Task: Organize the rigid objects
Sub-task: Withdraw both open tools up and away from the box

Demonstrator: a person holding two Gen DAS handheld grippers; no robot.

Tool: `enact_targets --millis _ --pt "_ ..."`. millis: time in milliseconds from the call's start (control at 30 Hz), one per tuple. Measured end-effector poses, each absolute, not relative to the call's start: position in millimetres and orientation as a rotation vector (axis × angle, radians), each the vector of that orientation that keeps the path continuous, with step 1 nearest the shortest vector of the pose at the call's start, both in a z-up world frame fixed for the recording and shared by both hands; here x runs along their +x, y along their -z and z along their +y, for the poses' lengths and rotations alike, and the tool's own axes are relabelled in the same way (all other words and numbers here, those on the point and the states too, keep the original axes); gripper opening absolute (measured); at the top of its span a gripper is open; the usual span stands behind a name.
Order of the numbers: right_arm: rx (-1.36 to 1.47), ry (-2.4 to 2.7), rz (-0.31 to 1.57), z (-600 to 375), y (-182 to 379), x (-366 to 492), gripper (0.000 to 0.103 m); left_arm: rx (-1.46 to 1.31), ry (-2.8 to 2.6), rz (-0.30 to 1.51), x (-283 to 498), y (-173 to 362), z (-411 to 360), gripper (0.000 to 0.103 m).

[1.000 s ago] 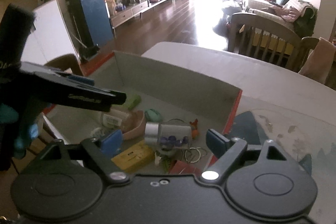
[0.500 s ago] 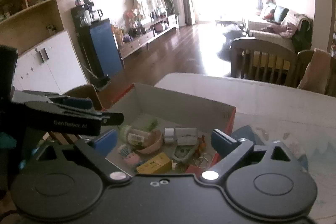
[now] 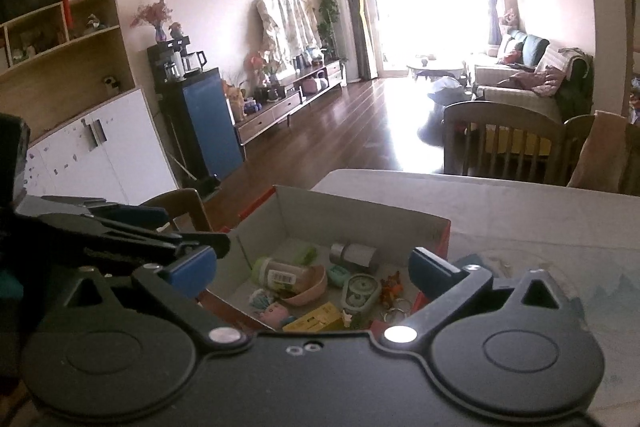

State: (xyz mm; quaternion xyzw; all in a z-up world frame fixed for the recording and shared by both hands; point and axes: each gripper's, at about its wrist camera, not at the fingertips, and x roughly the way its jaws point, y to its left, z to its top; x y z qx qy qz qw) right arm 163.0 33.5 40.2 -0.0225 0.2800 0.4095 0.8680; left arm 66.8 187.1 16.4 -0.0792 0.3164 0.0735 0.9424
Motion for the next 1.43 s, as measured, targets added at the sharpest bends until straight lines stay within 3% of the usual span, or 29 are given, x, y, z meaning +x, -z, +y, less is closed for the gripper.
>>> enact_targets --millis 1433 --pt "-0.004 -0.844 0.612 -8.2 -29.7 145.7 0.103 -0.201 -0.170 0.657 41.6 0.0 151.7 0.103"
